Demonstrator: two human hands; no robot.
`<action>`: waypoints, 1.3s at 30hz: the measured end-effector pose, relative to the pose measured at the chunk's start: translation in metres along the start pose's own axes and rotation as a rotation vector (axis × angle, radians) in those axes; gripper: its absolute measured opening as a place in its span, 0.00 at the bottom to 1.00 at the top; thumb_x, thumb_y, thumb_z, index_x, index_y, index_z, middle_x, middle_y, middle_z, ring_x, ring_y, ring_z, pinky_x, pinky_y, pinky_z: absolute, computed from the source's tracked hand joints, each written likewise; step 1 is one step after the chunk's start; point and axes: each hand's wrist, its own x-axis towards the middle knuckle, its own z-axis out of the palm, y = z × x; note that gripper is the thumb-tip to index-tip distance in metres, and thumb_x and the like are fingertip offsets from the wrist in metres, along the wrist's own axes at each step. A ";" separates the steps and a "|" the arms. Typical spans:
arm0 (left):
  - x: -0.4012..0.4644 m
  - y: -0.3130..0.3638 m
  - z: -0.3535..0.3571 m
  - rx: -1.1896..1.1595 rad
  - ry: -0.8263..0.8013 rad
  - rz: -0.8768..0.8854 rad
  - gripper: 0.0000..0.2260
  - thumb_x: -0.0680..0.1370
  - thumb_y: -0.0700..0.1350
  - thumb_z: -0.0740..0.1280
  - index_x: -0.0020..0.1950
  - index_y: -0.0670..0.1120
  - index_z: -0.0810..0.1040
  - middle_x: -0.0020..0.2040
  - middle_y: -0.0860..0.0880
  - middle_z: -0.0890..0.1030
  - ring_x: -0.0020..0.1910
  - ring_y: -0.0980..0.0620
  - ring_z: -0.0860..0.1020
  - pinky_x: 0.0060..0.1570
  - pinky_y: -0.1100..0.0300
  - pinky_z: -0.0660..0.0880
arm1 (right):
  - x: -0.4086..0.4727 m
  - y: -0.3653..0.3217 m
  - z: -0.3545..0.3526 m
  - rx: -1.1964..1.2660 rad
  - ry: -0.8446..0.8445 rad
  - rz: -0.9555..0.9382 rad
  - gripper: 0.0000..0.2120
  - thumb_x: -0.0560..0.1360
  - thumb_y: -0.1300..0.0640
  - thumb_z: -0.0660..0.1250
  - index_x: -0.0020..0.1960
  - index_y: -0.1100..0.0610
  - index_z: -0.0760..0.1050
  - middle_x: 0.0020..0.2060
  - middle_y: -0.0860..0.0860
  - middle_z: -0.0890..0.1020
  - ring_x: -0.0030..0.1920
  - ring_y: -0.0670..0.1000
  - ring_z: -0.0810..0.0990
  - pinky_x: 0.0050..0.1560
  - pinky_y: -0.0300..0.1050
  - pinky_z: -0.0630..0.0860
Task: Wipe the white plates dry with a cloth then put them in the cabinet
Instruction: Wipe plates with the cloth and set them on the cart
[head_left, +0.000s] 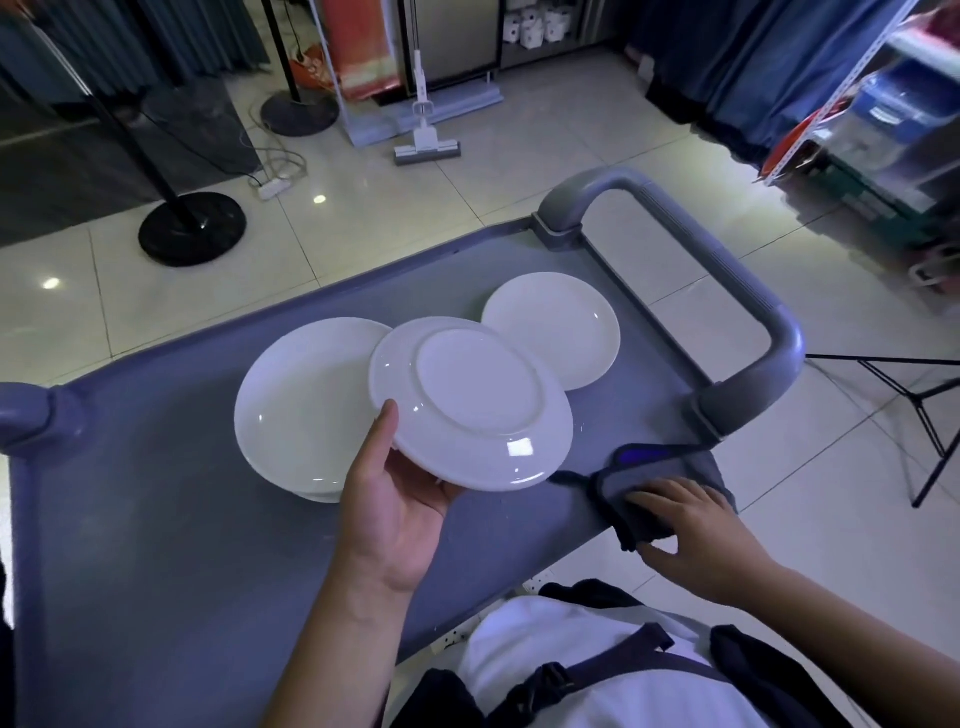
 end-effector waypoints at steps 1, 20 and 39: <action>0.000 0.000 0.001 -0.009 0.004 -0.005 0.12 0.84 0.51 0.60 0.62 0.53 0.81 0.57 0.50 0.86 0.55 0.51 0.84 0.45 0.57 0.82 | 0.002 -0.004 -0.008 0.055 -0.009 0.037 0.25 0.72 0.43 0.70 0.68 0.45 0.76 0.63 0.43 0.79 0.64 0.53 0.76 0.64 0.50 0.71; 0.004 -0.004 0.033 0.166 0.019 -0.070 0.13 0.81 0.47 0.67 0.65 0.48 0.79 0.60 0.46 0.83 0.64 0.46 0.81 0.59 0.43 0.81 | 0.046 -0.080 -0.112 0.839 0.492 -0.055 0.11 0.80 0.62 0.68 0.53 0.47 0.84 0.41 0.42 0.86 0.42 0.41 0.82 0.45 0.38 0.77; -0.006 -0.014 0.015 0.447 -0.392 0.069 0.33 0.73 0.33 0.65 0.76 0.55 0.71 0.65 0.46 0.81 0.61 0.45 0.81 0.43 0.48 0.83 | 0.031 -0.049 -0.116 1.817 -0.124 0.431 0.17 0.76 0.61 0.68 0.64 0.63 0.78 0.54 0.57 0.85 0.46 0.56 0.84 0.40 0.46 0.83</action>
